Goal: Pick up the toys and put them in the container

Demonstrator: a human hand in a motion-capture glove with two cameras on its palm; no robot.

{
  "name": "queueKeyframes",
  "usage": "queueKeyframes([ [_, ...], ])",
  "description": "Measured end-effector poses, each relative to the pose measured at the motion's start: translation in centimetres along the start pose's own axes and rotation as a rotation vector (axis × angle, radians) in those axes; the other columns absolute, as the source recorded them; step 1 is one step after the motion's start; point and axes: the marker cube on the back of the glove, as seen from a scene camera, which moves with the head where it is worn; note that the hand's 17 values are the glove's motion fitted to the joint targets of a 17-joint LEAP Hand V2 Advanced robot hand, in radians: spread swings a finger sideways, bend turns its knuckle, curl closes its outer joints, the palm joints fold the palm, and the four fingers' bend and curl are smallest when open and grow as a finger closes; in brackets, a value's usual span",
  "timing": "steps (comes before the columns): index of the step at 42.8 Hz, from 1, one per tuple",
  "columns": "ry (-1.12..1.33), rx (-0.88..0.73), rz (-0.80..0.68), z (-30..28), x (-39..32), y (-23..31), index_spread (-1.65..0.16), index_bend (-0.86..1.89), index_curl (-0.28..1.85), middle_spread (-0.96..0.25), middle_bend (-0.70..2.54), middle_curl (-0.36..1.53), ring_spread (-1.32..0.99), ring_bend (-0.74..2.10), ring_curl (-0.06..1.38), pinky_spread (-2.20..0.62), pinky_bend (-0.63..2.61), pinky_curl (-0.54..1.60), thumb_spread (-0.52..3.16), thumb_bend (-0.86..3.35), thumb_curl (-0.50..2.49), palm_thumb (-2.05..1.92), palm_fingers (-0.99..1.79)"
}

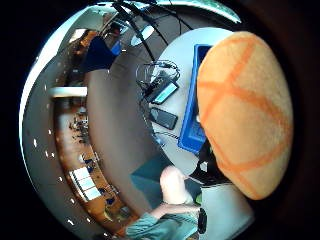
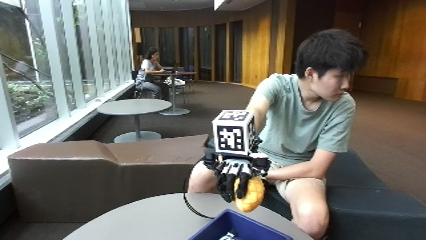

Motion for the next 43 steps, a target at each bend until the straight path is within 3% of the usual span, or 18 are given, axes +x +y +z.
queueKeyframes([
  [15,0.038,-0.073,0.024,1.9,-1.4,-0.2,-0.41,0.05,0.95,-0.20,0.53,0.68,-0.31,1.40,0.57,-0.34,1.48,0.52,0.91,0.04,0.97,0.49,0.16],
  [20,0.056,-0.103,0.031,2.0,-0.7,-0.2,-0.34,0.10,0.88,-0.12,0.34,0.62,-0.26,1.26,0.54,-0.27,1.45,0.50,1.06,0.01,0.89,0.44,-0.22],
  [29,-0.001,-0.062,0.039,1.0,0.3,-0.2,-0.23,-0.01,0.65,0.00,0.20,0.54,-0.13,0.97,0.43,-0.10,1.36,0.44,1.18,-0.05,0.72,0.26,-0.36],
  [43,-0.040,-0.017,0.018,0.4,1.0,0.7,-0.20,0.04,0.40,0.05,0.14,0.45,-0.02,0.70,0.33,0.01,1.18,0.37,1.24,-0.04,0.53,0.07,-0.34],
])
